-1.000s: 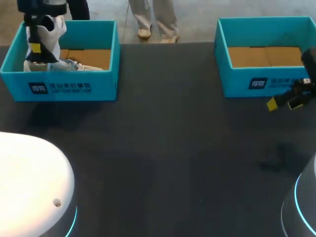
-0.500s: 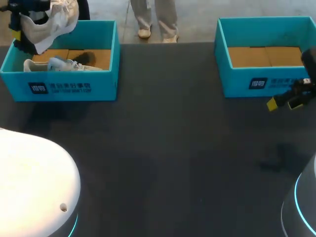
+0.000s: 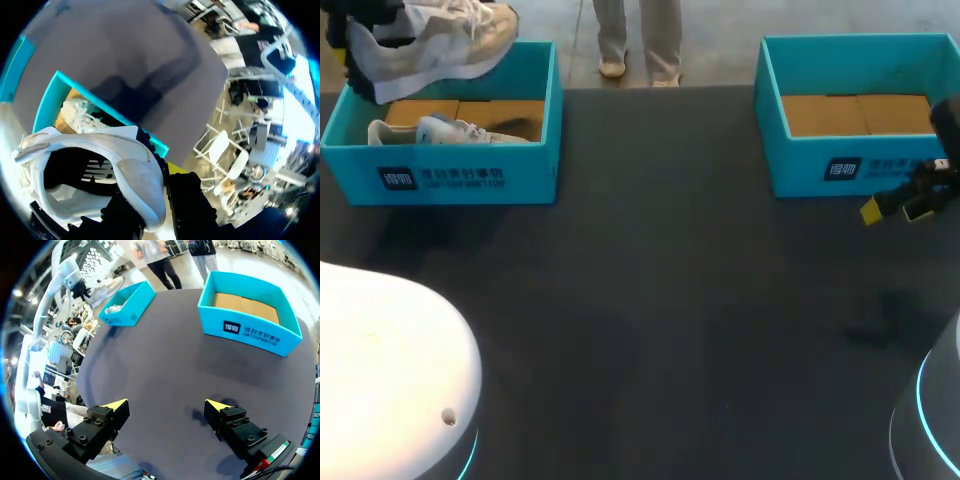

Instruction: Take the shoe out of the shoebox, open the shoe tongue, remove and reinsert the insole, then place the shoe into the shoebox

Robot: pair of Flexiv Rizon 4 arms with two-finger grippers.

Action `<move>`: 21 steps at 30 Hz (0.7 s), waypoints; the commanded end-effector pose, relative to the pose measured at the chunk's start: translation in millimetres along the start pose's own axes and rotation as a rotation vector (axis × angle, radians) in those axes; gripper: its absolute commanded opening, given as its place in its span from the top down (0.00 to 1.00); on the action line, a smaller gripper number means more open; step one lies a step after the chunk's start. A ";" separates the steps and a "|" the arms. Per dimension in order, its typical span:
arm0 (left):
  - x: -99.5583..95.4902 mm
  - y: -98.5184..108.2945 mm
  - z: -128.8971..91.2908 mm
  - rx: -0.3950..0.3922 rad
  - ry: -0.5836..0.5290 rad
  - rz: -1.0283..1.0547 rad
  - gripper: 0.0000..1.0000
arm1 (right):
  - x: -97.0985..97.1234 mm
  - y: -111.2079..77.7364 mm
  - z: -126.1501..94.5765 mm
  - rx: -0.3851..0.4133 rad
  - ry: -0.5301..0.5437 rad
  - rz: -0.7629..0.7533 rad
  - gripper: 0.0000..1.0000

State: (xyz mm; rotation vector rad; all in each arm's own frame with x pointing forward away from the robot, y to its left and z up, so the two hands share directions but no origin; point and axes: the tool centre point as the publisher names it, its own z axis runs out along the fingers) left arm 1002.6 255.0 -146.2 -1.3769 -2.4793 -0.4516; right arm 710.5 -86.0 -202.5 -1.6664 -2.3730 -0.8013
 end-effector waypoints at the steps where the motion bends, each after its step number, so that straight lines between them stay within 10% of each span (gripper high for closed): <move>1: 10.6 -8.9 1.7 -0.144 -0.070 0.226 1.00 | 0.1 0.2 1.0 0.001 -0.001 0.001 0.00; 21: 10.8 4.3 7.7 -0.071 -0.097 0.340 1.00 | 0.1 0.2 1.0 0.001 -0.001 0.001 0.00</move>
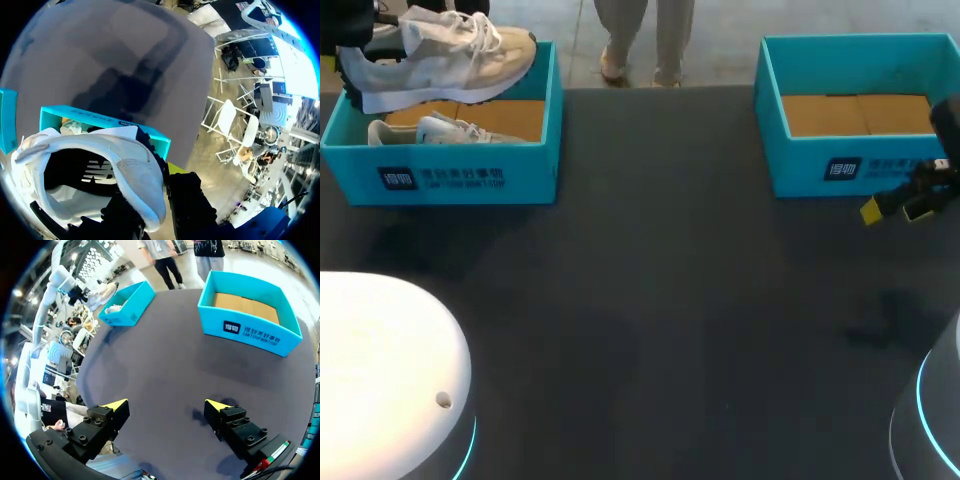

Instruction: Take the shoe out of the shoebox, open the shoe tongue, remove and reinsert the insole, then place the shoe into the shoebox

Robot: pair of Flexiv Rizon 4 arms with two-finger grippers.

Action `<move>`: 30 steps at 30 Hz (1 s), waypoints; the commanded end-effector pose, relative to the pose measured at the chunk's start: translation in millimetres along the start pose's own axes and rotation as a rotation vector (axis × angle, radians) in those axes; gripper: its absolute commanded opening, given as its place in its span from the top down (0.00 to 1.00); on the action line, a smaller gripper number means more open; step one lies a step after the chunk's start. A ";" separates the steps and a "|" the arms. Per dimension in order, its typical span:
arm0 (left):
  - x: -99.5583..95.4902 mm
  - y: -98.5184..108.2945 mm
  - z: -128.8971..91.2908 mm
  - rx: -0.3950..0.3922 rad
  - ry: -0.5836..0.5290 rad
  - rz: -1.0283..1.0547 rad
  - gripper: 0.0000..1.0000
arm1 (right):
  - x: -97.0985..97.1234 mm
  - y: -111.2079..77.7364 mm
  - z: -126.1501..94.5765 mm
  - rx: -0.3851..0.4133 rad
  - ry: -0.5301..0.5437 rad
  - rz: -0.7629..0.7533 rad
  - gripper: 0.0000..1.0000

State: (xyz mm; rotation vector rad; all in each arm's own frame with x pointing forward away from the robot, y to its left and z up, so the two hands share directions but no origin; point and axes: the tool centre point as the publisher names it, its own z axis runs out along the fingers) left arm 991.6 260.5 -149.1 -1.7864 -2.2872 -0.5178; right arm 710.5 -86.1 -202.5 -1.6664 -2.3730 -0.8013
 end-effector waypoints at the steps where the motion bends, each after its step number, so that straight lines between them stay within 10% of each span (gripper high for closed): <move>1: 5.7 12.5 3.9 0.045 -0.032 0.075 1.00 | 0.1 0.2 1.0 0.001 -0.001 0.001 0.00; 30: 32.2 93.0 28.1 -0.013 -0.024 0.259 1.00 | 0.1 0.2 1.0 0.001 -0.001 0.001 0.00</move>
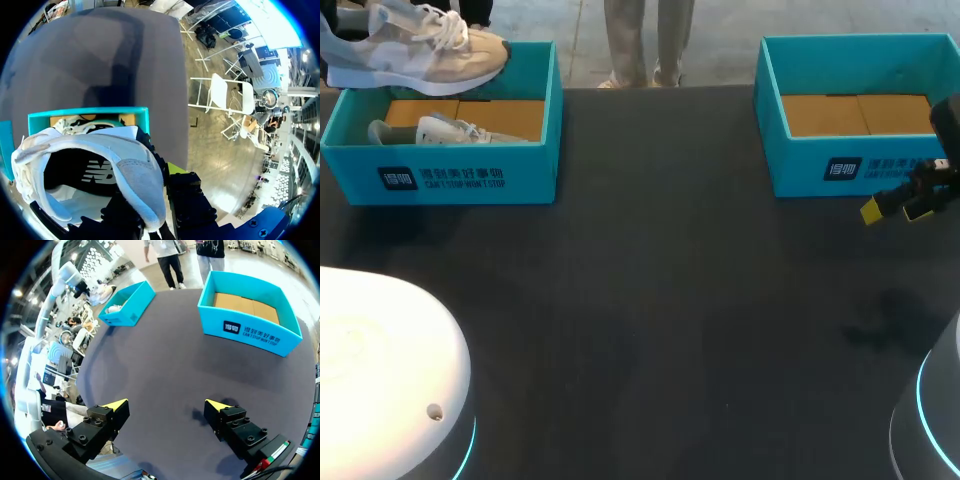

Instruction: Take the shoe out of the shoebox, open the shoe tongue, remove and reinsert the insole, then place the shoe into the shoebox

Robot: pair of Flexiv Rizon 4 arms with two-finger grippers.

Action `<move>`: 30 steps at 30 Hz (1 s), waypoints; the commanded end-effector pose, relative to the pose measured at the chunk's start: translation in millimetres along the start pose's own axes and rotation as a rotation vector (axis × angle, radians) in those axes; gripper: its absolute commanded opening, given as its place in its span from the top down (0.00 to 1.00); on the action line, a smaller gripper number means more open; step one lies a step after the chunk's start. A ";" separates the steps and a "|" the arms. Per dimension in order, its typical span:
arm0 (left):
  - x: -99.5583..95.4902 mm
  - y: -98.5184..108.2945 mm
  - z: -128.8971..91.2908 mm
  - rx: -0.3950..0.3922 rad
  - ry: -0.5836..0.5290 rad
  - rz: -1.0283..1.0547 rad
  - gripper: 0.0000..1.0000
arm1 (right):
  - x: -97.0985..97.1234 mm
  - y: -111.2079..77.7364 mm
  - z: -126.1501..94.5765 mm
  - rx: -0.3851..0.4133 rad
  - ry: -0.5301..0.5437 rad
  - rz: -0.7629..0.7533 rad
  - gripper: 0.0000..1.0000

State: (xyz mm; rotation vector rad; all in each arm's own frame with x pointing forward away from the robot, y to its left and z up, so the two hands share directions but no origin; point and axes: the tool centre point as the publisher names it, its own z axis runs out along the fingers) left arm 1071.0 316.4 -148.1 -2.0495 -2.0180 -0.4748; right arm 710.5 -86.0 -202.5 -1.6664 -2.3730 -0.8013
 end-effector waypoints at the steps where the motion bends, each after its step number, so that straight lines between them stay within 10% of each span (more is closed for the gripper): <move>1: 3.4 5.7 3.2 -0.022 -0.014 -0.003 1.00 | 0.1 0.2 1.0 0.001 -0.001 0.001 0.00; 30: 0.2 25.9 5.7 -0.049 0.016 0.003 1.00 | 0.1 0.2 1.0 0.001 -0.001 0.001 0.00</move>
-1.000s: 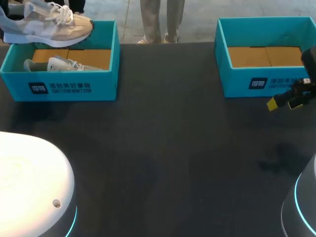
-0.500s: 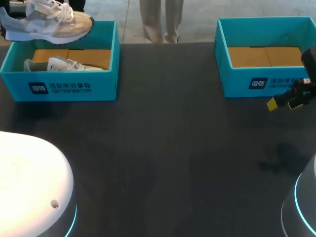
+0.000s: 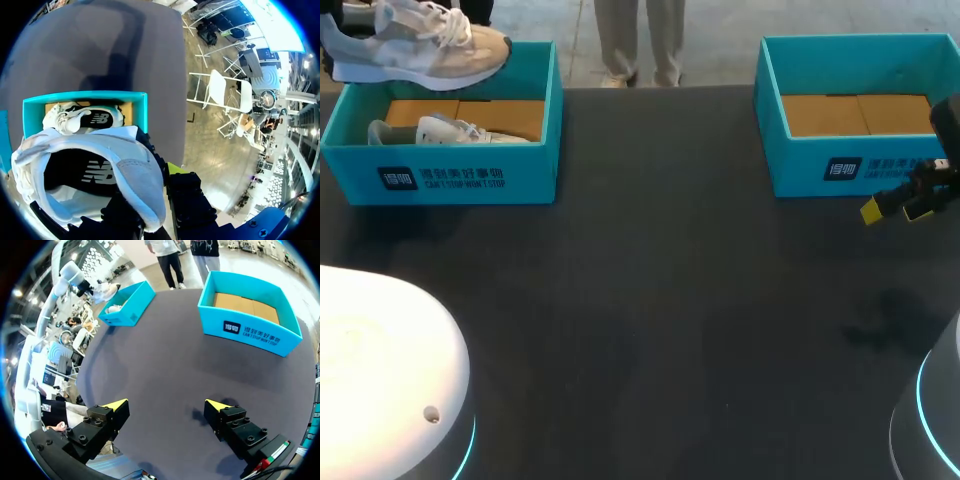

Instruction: Take the shoe out of the shoebox, open the shoe tongue, remove and reinsert the insole, then place the shoe into the shoebox

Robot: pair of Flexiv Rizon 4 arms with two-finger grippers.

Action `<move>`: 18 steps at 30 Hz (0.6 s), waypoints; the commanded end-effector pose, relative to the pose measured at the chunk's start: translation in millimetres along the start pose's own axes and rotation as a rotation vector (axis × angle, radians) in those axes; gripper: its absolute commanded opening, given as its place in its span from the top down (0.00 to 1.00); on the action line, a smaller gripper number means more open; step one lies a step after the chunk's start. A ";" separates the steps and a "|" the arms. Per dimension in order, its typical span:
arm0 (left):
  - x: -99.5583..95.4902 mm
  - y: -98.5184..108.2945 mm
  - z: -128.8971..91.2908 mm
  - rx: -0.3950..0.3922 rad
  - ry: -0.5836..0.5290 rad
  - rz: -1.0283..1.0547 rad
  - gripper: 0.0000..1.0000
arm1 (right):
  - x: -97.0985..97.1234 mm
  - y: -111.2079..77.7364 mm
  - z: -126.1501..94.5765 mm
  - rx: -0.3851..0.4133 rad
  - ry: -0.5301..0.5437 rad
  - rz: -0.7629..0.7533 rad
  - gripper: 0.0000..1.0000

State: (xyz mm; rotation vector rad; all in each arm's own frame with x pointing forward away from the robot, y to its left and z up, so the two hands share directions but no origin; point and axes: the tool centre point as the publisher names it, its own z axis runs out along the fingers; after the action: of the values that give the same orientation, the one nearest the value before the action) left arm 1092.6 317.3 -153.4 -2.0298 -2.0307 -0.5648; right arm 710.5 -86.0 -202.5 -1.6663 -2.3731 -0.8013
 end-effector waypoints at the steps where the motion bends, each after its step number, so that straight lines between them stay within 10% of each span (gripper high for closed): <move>1: 0.7 7.8 0.2 -0.008 -0.014 0.008 1.00 | 0.0 0.2 1.0 0.001 -0.001 0.001 0.00; 18: -28.6 27.2 36.7 0.052 -0.044 0.095 1.00 | 0.0 0.2 1.0 0.001 -0.001 0.001 0.00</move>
State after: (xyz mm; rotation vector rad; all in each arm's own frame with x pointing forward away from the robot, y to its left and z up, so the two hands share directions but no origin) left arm 1115.0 304.6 -189.5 -2.1156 -1.9420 -0.4655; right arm 710.5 -86.0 -202.5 -1.6664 -2.3730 -0.8013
